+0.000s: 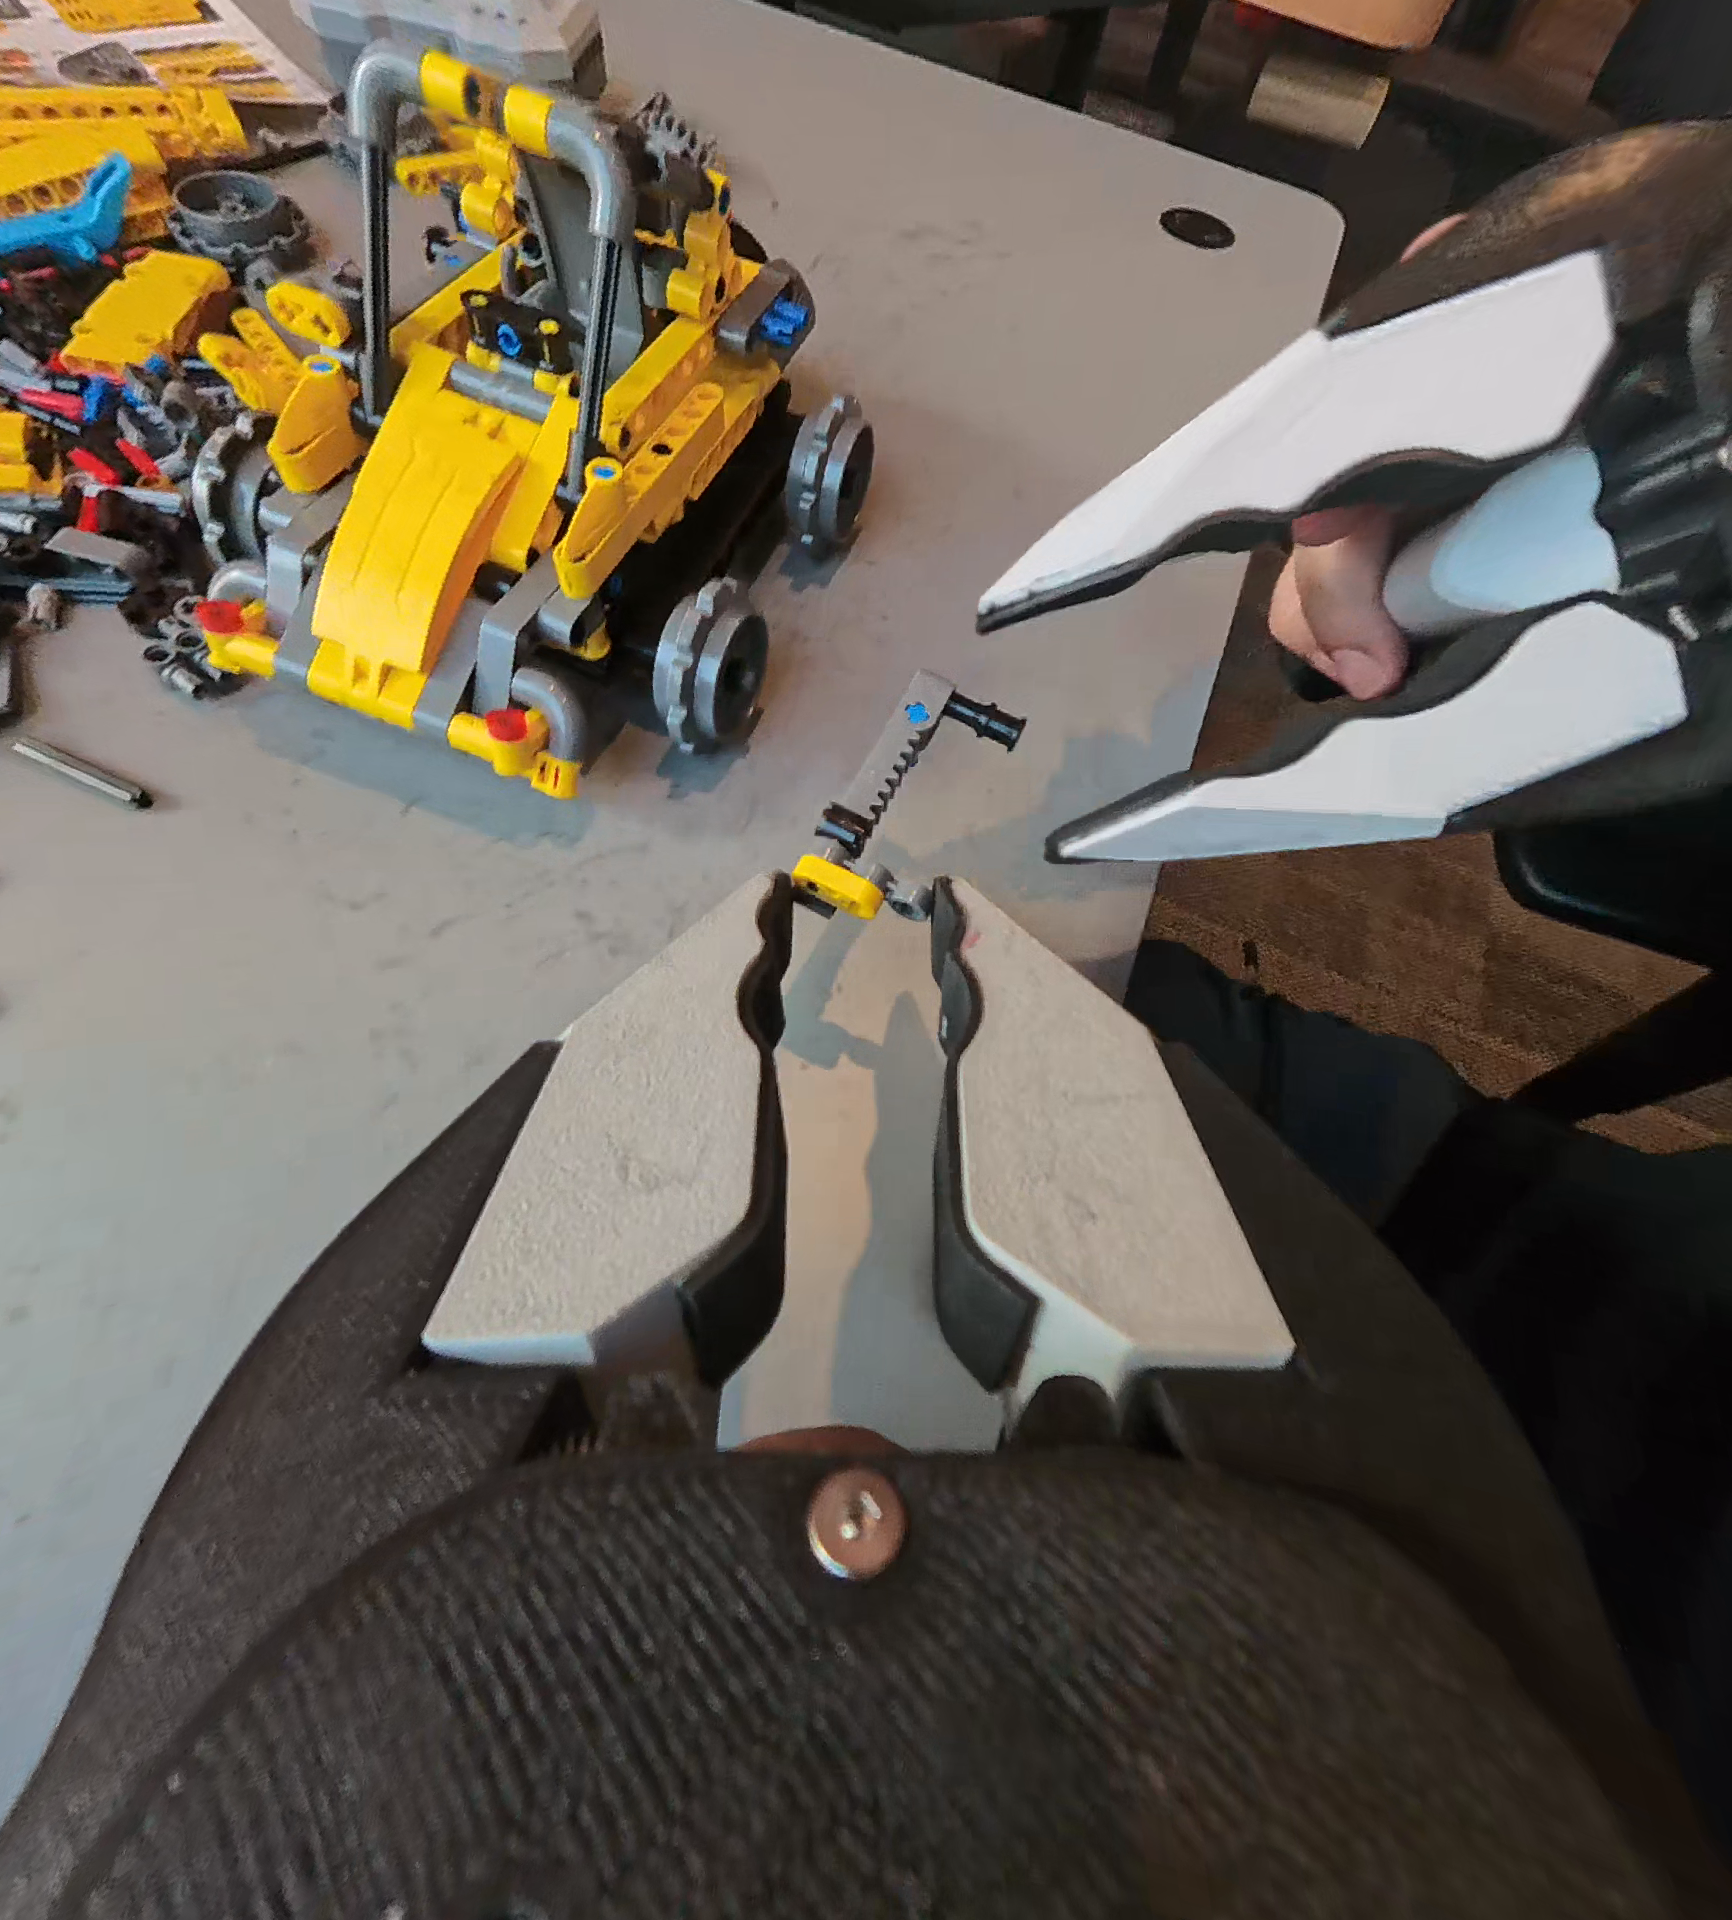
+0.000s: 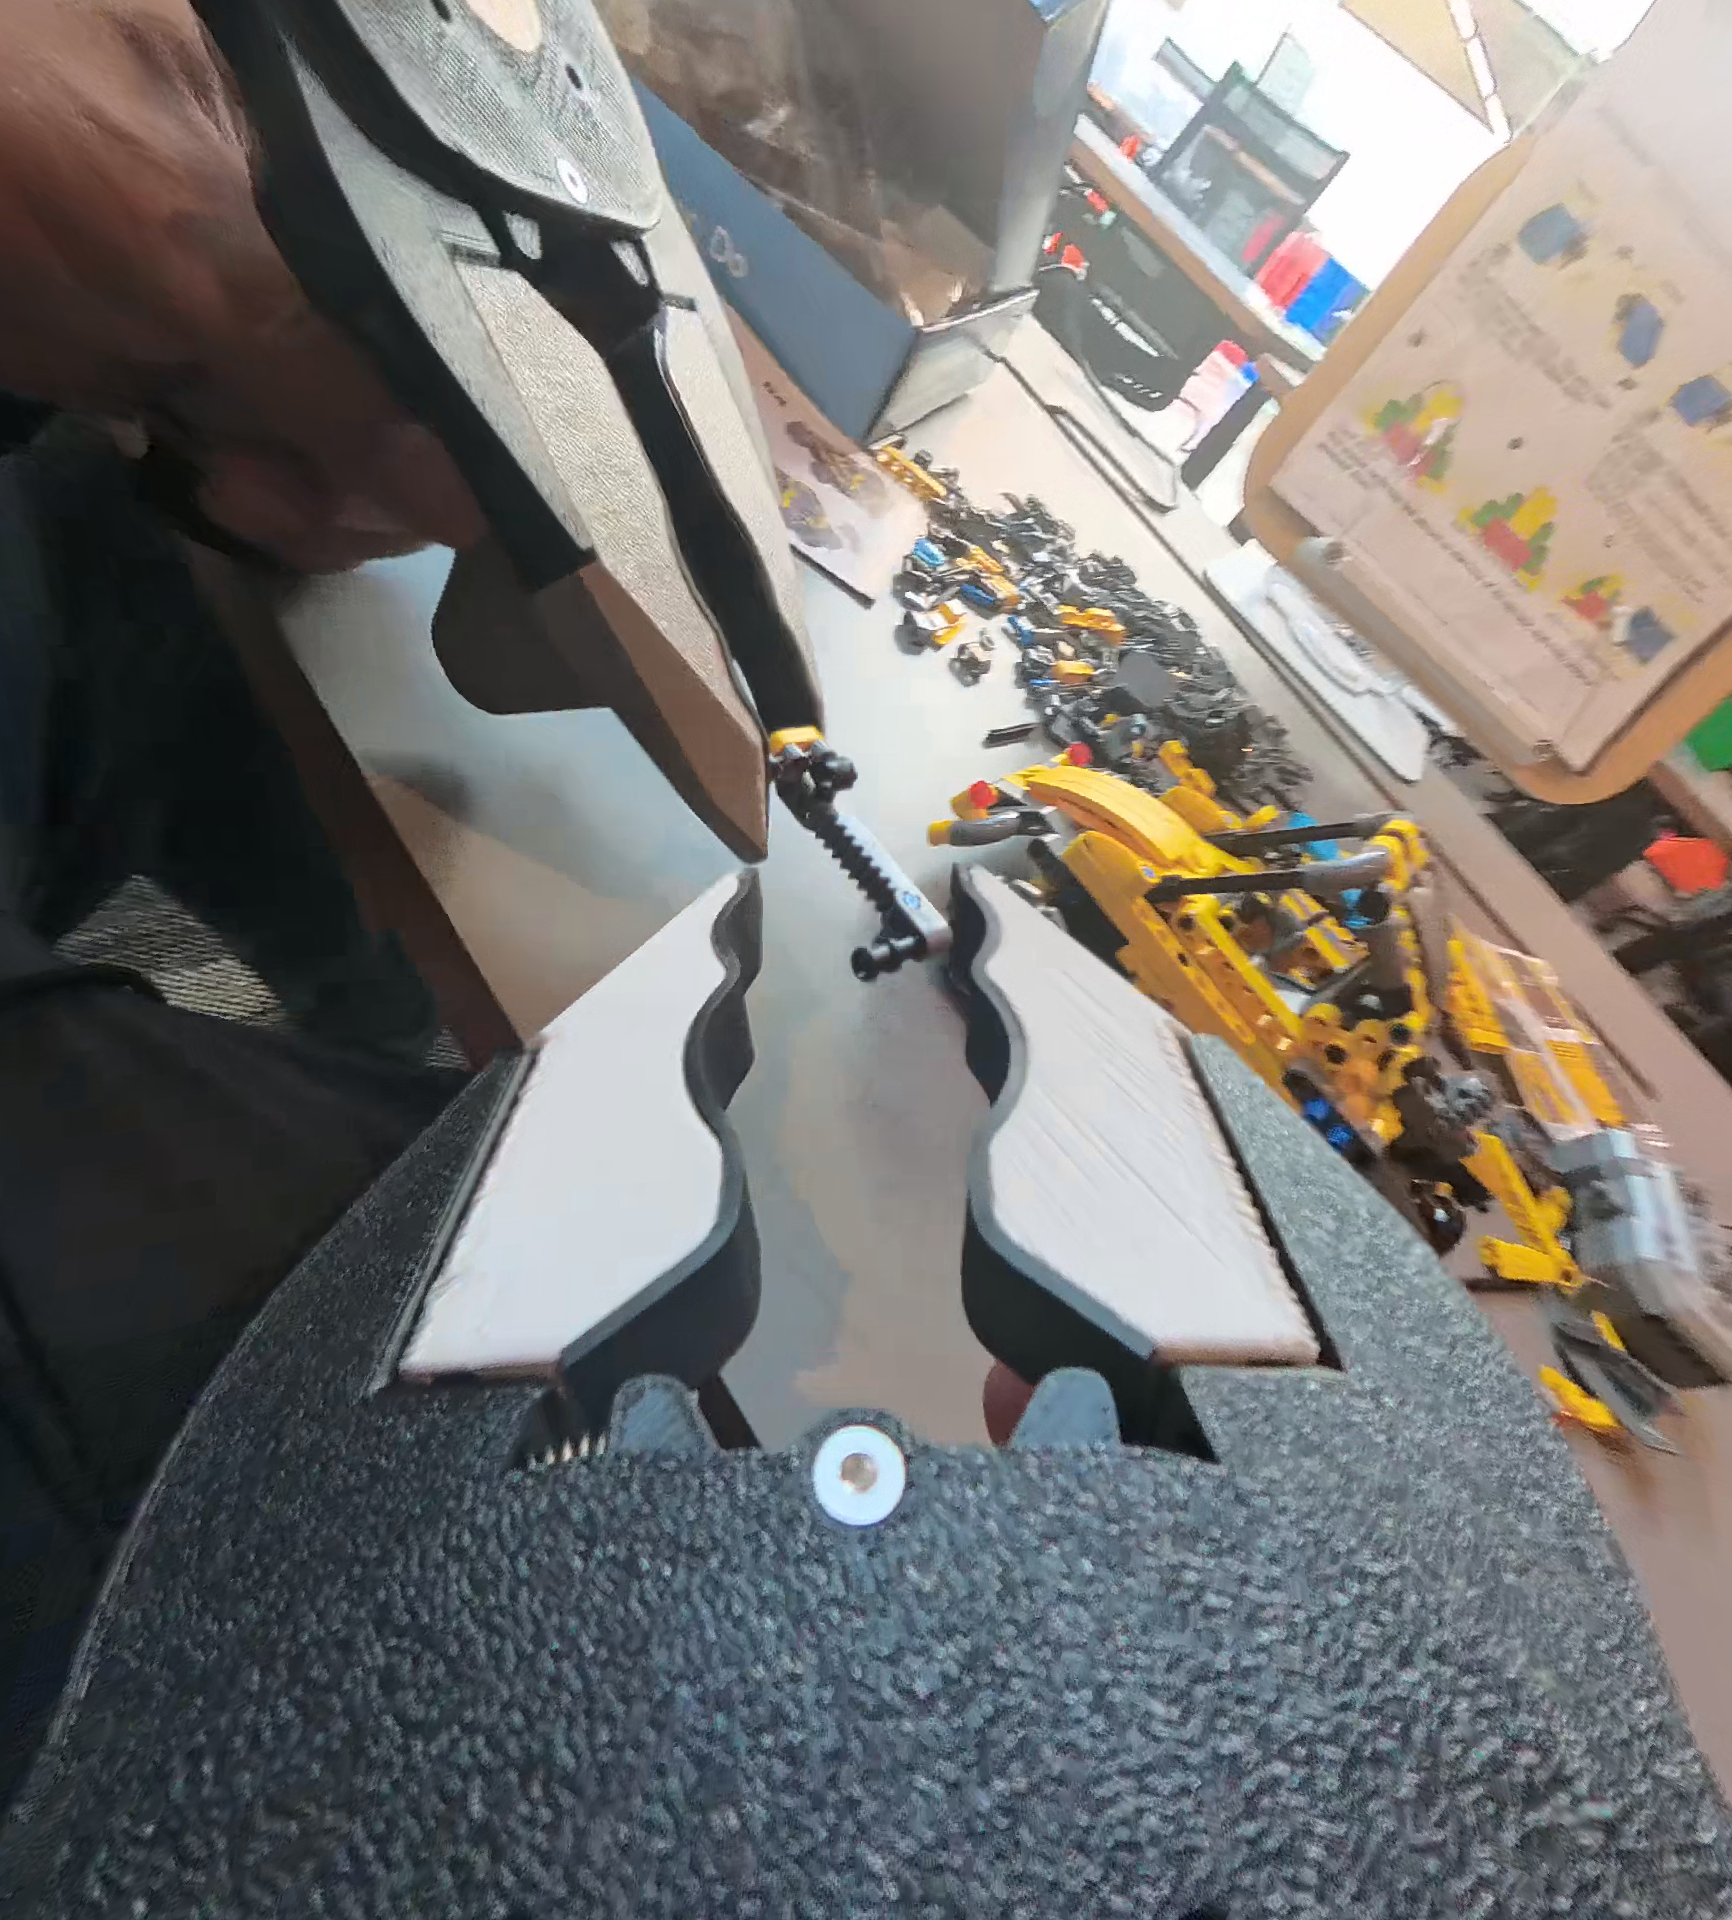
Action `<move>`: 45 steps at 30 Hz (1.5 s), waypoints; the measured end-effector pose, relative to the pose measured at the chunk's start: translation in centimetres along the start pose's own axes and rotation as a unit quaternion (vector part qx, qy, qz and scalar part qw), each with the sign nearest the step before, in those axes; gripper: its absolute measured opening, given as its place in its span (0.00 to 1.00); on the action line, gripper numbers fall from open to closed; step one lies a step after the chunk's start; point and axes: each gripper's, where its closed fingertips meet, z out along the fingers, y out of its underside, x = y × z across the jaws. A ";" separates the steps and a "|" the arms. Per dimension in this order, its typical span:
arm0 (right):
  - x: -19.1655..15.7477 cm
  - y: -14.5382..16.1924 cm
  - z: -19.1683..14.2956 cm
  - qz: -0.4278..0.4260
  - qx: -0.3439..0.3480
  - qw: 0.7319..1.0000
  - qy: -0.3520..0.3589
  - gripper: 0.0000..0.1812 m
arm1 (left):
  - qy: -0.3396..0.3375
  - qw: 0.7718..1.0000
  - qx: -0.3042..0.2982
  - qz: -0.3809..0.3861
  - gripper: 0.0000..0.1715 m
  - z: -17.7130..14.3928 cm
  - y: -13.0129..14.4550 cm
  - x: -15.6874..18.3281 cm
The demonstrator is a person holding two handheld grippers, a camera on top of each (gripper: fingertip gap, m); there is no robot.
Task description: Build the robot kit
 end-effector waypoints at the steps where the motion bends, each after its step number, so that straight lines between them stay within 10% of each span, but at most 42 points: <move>1: 0.1 0.1 -0.1 -0.012 -0.004 1.000 0.008 0.18 | -0.001 1.000 -0.001 -0.002 0.14 0.5 -0.3 0.0; 13: 5.1 2.4 -0.5 -0.080 -0.066 0.981 0.161 0.09 | 0.012 0.998 0.027 -0.059 0.13 4.0 -4.8 -1.1; 33: 5.9 4.2 0.7 -0.198 -0.082 0.960 0.183 0.08 | -0.034 0.999 0.030 0.007 0.13 4.7 -5.4 -1.9; 38: 5.1 2.7 -1.0 -0.091 -0.006 0.986 0.141 0.08 | -0.069 0.979 0.112 0.153 0.13 2.6 -6.7 -0.3; 45: 3.9 2.6 -1.6 -0.017 0.025 0.996 0.089 0.17 | -0.172 0.884 0.128 0.416 0.13 0.6 -5.0 1.0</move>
